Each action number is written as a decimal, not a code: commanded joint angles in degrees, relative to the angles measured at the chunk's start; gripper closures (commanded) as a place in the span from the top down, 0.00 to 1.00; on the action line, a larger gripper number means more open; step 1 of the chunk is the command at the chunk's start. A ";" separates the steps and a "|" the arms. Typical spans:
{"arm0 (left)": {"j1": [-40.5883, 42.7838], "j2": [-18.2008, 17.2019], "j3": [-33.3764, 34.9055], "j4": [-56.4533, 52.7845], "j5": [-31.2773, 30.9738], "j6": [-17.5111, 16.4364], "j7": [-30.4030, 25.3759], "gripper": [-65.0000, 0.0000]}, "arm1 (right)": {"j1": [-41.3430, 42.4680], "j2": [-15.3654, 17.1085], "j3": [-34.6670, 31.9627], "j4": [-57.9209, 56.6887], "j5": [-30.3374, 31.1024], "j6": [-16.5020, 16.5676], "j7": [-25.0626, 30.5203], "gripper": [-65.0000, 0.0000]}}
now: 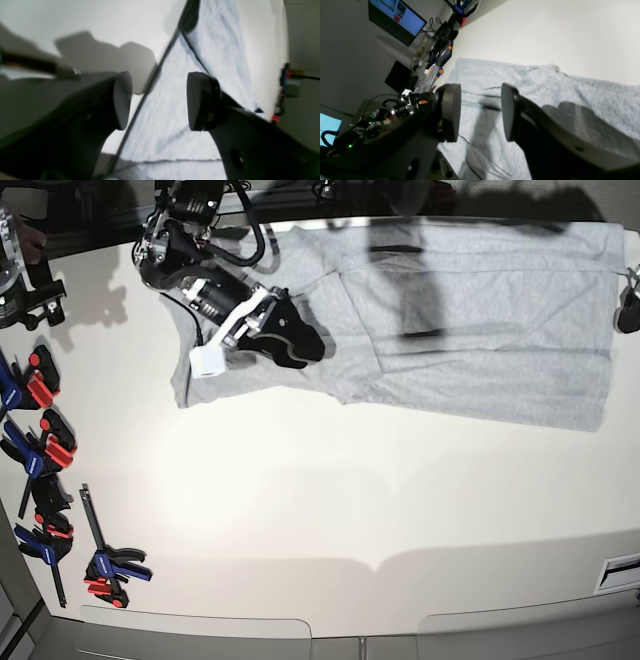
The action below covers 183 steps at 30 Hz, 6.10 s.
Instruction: Fold the T-shirt properly
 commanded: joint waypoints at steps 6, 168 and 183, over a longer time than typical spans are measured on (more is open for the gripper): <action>-0.33 1.90 -0.44 0.70 3.69 -0.52 -1.84 0.50 | 0.48 -0.11 -0.13 1.11 1.49 0.54 1.09 0.38; 19.41 31.36 9.55 64.63 37.05 10.80 -10.58 0.21 | 0.63 5.77 17.94 8.44 0.22 0.54 4.22 0.36; 19.58 31.45 9.60 64.63 19.34 -0.52 -2.82 0.00 | 0.63 5.75 17.94 8.44 0.20 0.54 4.31 0.36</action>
